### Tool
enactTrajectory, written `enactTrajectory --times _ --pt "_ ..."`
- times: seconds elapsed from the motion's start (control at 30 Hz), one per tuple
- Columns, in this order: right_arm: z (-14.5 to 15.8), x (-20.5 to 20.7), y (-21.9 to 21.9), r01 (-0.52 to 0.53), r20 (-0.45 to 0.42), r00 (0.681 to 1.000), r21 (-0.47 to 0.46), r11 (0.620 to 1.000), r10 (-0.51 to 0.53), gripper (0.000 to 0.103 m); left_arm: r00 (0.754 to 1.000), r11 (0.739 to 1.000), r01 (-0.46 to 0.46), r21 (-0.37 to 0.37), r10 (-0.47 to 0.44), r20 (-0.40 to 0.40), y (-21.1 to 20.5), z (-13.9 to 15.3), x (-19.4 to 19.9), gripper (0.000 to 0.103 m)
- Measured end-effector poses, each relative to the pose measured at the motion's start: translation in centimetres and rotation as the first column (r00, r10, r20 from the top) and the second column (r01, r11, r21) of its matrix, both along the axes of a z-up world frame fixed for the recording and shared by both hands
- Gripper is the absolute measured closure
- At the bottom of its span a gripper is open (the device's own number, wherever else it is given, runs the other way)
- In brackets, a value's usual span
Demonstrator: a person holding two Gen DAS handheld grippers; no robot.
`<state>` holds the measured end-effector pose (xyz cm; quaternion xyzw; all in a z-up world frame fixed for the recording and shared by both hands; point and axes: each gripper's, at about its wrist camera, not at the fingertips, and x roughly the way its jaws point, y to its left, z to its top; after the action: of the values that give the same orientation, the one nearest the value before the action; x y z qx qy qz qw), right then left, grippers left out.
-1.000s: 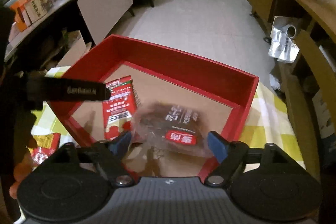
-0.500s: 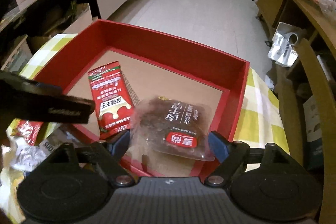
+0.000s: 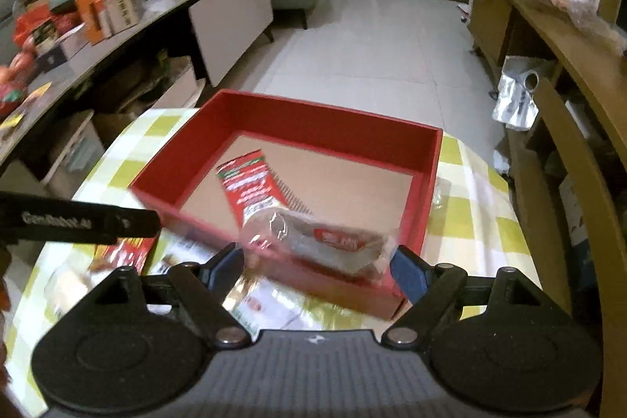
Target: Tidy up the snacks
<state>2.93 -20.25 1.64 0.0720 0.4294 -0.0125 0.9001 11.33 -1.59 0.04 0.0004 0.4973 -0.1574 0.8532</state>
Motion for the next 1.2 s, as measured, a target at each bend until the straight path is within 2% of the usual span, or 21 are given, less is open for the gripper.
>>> enactTrajectory --times 0.23,0.47,0.67,0.83,0.93,1.0,1.1,1.2 --pt "1.1 -3.4 1.7 -0.009 0.026 1.0 0.047 0.999 0.008 0.01 0.998 0.998 -0.053 0.03 0.054 -0.017 4.9 -0.7 -1.7 0.02" --pt "-1.2 -3.5 3.0 -0.03 -0.061 0.998 0.058 0.998 0.033 0.009 0.988 0.991 -0.133 0.017 0.134 -0.075 8.7 -2.2 -1.1 0.02" --pt "-2.7 -2.8 3.4 -0.041 -0.107 0.993 0.083 0.996 0.049 0.008 0.988 0.991 -0.12 0.062 0.125 -0.095 9.3 -3.4 0.1 0.017" --pt "-3.5 -2.2 4.1 -0.053 -0.14 0.988 0.092 0.994 0.066 0.008 0.966 0.98 -0.197 0.026 0.199 -0.164 11.6 -4.5 -1.0 0.017" --pt "-3.6 -2.4 4.4 -0.065 -0.145 0.986 0.092 0.994 0.078 0.008 0.923 0.951 -0.307 0.026 0.305 -0.237 13.2 -6.3 -1.0 0.014" --pt "-3.7 -2.5 4.4 -0.071 -0.149 0.985 0.093 0.993 0.085 0.008 0.903 0.936 -0.348 0.046 0.348 -0.251 13.4 -6.9 -0.7 0.01" --pt "-4.0 -2.6 4.1 -0.07 -0.162 0.983 0.095 0.993 0.085 0.007 0.924 0.946 -0.307 0.102 0.322 -0.204 12.3 -7.1 -0.1 0.006" --pt "-4.3 -2.3 3.8 -0.066 -0.171 0.982 0.101 0.993 0.083 0.007 0.936 0.954 -0.261 0.146 0.287 -0.204 11.5 -7.3 -0.8 0.005"
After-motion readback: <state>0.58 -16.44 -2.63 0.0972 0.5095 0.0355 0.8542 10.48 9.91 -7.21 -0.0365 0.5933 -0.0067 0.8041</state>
